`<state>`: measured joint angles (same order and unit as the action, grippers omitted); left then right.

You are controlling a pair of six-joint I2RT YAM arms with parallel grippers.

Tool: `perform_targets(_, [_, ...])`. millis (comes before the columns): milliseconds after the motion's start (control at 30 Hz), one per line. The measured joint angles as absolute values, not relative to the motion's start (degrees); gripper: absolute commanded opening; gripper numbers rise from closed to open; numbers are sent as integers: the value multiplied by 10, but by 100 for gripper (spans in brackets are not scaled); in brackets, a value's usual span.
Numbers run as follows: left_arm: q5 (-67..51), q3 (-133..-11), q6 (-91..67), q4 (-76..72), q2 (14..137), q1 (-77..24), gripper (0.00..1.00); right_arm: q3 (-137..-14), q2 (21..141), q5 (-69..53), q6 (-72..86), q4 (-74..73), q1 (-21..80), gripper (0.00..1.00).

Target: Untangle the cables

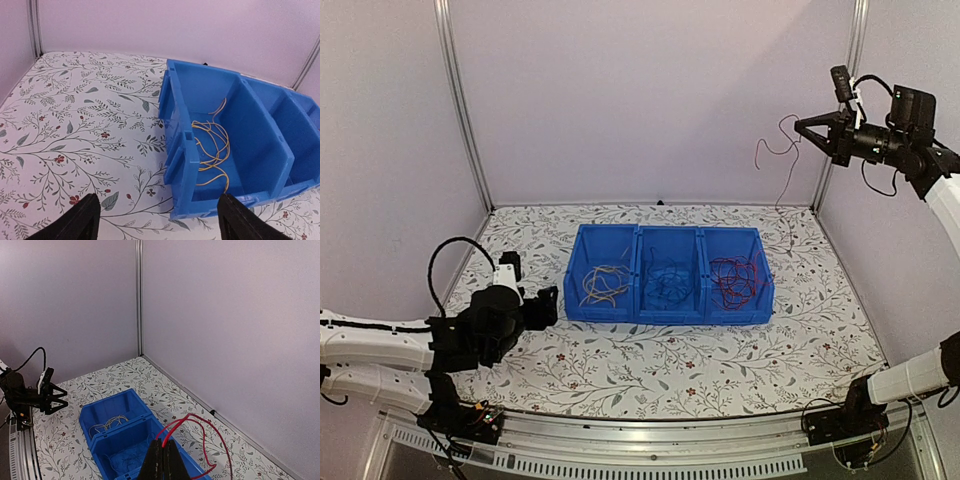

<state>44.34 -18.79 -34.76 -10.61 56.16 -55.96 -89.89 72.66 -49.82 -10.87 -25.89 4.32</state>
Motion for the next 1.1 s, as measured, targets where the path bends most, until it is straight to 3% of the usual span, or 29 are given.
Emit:
perform_targets(633, [420,-188,-365,-114,595,-560,82,-747,726,-510,-114,-201,43,0])
perform_targets(1100, [411,-194,-367,-126,647,-560,82,-668,821,-549,-150,-219,62,0])
